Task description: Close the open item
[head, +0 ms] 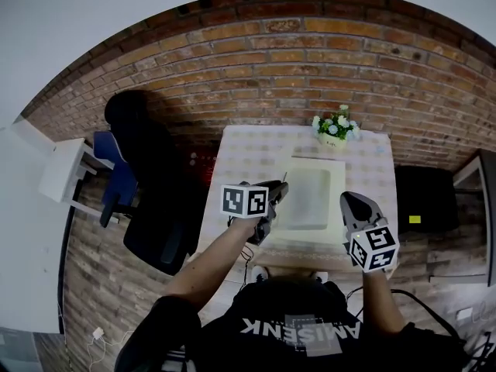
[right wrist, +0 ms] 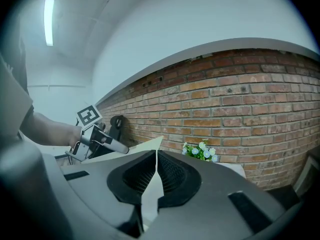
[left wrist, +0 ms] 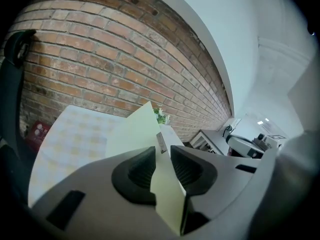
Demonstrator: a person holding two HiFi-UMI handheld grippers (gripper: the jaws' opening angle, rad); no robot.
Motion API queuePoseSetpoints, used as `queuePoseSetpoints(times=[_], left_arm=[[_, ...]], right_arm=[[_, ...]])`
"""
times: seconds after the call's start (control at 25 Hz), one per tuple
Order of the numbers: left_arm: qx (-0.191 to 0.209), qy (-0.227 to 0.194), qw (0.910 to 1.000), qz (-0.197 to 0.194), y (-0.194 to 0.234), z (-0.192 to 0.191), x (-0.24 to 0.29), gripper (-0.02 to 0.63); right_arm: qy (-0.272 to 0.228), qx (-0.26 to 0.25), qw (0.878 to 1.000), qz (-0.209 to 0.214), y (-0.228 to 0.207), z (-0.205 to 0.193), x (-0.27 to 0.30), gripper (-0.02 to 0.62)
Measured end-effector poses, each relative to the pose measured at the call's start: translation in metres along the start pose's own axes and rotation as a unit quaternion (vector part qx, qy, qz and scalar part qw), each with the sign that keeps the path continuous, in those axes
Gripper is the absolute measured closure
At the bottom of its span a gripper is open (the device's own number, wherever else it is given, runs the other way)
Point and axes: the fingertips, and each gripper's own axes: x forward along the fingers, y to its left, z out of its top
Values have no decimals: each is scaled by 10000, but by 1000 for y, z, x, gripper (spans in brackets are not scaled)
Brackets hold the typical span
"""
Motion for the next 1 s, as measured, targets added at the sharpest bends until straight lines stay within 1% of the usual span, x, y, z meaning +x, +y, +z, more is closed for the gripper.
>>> queuePoseSetpoints(times=[0.08, 0.24, 0.44, 0.64, 0.76, 0.8, 1.0], left_arm=[[155, 86, 9998, -42, -8, -4, 7, 500], [262, 198, 9994, -131, -22, -8, 21, 489], [561, 390, 9974, -209, -38, -12, 38, 477], [540, 462, 9967, -384, -49, -19, 54, 469], [534, 538, 9954, -587, -59, -26, 63, 466], [537, 574, 9947, -657, -62, -28, 66, 479], [658, 676, 9924, -784, -65, -38, 79, 480]], right_arm=[[-17, 24, 10000, -56, -4, -2, -4, 552], [1, 86, 9999, -147, -14, -6, -12, 552], [88, 190, 9994, -292, -27, -16, -25, 552], [134, 287, 9986, -417, -35, -26, -34, 552], [157, 361, 9981, -484, -38, -30, -39, 552], [167, 387, 9979, -502, -38, -32, -41, 552], [203, 474, 9965, -653, -45, -40, -51, 552]])
